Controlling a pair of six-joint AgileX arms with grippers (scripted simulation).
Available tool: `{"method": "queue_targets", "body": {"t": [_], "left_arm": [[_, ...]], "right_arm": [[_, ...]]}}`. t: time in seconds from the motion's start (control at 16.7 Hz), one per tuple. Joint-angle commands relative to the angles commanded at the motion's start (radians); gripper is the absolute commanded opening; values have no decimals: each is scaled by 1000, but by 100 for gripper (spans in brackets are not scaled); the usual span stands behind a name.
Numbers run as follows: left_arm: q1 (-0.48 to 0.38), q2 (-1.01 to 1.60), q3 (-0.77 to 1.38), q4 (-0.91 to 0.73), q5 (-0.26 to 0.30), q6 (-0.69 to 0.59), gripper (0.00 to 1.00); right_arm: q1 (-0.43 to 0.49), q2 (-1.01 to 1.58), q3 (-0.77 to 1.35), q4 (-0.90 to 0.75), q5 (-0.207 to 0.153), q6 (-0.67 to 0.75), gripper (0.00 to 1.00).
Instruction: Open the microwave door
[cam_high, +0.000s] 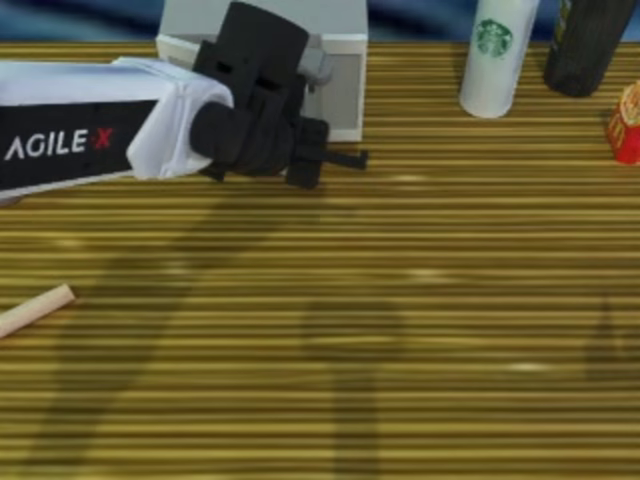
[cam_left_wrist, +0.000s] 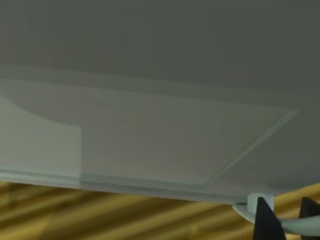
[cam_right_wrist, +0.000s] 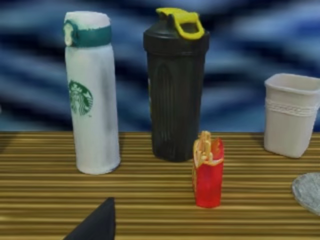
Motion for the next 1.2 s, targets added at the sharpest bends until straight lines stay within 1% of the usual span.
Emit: {"method": "queue_targets", "body": {"t": [0.24,0.6,1.2], "left_arm": [[-7,0,1,0,10,-3,0],[18,-33,-46,18,48,56,0],[18,-33,-47,19,49,58,0]], "right_arm": [[0,0,0,0,0,0,100],[0,0,0,0,0,0,100],[0,0,0,0,0,0,100]]}}
